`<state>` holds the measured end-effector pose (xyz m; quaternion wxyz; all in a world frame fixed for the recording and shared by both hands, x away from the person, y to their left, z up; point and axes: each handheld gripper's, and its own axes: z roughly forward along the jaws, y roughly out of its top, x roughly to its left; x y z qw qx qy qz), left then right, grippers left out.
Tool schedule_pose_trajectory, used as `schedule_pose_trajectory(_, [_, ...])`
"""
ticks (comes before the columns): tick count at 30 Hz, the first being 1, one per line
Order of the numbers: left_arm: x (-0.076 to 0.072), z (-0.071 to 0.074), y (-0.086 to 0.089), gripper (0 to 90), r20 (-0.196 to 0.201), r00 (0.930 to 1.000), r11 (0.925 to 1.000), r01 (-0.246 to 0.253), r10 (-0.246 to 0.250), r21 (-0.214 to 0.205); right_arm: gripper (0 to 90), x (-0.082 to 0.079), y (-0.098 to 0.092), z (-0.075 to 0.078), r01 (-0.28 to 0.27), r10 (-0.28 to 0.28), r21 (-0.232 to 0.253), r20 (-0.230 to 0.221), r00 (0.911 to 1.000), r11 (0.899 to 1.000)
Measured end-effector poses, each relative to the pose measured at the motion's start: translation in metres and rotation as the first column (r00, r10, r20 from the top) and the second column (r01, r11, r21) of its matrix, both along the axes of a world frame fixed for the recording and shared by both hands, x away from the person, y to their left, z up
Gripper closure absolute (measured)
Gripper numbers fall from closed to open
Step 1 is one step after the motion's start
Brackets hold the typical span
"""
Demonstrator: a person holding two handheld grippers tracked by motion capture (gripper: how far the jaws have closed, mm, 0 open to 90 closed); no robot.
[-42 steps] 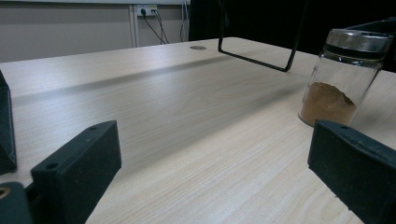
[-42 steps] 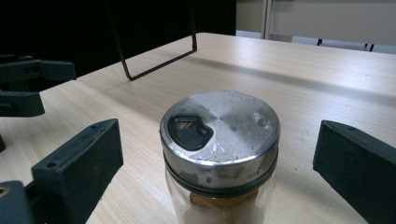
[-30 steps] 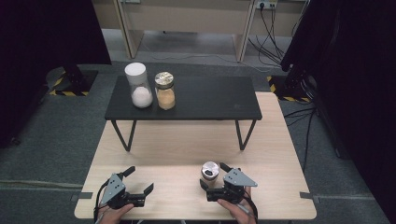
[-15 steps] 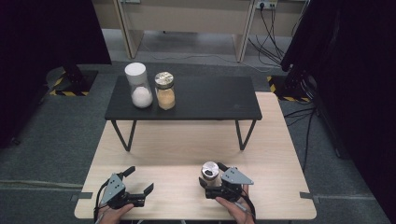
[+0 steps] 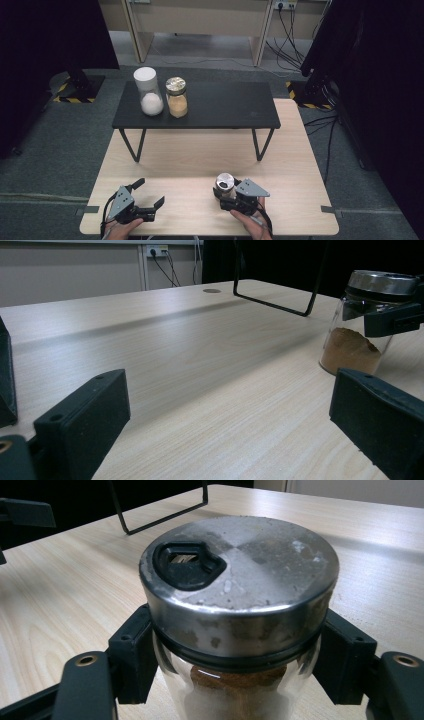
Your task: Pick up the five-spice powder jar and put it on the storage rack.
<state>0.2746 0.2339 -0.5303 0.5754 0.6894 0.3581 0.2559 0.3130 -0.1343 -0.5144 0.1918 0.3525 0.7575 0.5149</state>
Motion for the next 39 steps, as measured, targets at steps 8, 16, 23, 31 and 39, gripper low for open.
schedule_pose_trajectory(8, [0.0, 0.0, 0.0, 2.2, 0.001, 1.0, 1.0, 0.0, 0.0, 0.0, 30.6, -0.002, 0.002, 0.003, 0.011, -0.01, -0.019, 0.024, 0.9997, 1.0])
schedule_pose_trajectory(16, [0.0, 0.0, 0.0, 2.3, 0.001, 1.0, 1.0, 0.001, -0.001, 0.001, 30.7, -0.001, -0.001, 0.013, 0.018, -0.019, 0.03, 0.022, 0.9996, 0.999])
schedule_pose_trajectory(23, [0.0, 0.0, 0.0, 2.3, 0.001, 1.0, 1.0, 0.001, -0.001, 0.001, 30.7, -0.002, 0.0, 0.027, 0.009, -0.01, 0.042, 0.027, 0.9996, 0.999])
schedule_pose_trajectory(31, [0.0, 0.0, 0.0, 2.3, 0.001, 1.0, 1.0, 0.001, -0.001, 0.001, 30.8, 0.0, 0.002, 0.037, 0.011, -0.012, 0.033, 0.035, 0.9993, 0.999])
schedule_pose_trajectory(39, [0.0, 0.0, 0.0, 2.3, 0.0, 1.0, 1.0, 0.001, -0.001, 0.001, 30.9, 0.003, 0.003, 0.052, 0.001, -0.003, 0.052, 0.029, 0.9996, 0.999])
